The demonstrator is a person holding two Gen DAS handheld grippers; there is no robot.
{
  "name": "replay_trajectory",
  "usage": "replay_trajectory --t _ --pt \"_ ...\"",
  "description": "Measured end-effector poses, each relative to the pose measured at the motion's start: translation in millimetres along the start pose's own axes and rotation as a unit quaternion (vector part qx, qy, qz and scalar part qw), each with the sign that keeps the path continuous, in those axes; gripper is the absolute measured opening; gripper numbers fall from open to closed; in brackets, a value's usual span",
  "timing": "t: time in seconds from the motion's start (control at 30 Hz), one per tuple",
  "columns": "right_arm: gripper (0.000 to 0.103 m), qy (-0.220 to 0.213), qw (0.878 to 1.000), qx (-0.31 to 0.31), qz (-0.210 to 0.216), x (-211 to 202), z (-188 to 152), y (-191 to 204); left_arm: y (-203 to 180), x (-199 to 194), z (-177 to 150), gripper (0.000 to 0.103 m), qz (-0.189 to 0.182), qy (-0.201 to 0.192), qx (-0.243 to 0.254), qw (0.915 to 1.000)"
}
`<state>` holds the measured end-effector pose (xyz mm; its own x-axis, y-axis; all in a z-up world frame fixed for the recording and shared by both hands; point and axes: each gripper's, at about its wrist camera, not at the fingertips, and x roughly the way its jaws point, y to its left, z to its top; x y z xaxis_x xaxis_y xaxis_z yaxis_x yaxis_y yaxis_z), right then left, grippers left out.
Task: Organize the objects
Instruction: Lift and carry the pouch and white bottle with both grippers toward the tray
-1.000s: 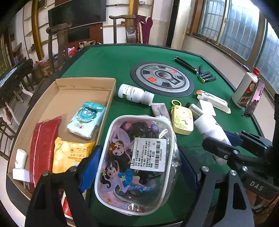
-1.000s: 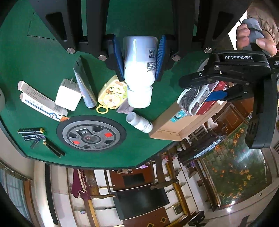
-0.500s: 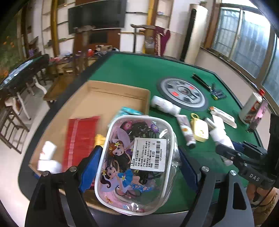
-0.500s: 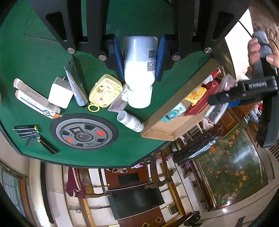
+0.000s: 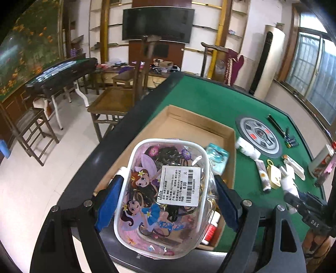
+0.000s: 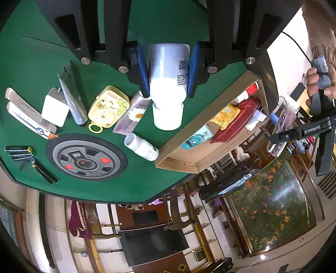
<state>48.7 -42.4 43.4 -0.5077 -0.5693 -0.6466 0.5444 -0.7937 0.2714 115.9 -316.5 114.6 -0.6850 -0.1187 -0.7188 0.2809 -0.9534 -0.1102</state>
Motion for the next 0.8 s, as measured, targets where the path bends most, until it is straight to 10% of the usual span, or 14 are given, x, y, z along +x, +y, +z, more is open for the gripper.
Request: replay_trajectory --t 0.8 --pt "0.037 0.017 1.0 -0.015 0.017 22.9 12.9 21.9 14.5 37.4 33.9 0.083 -0.009 0.01 0.006 0.9999"
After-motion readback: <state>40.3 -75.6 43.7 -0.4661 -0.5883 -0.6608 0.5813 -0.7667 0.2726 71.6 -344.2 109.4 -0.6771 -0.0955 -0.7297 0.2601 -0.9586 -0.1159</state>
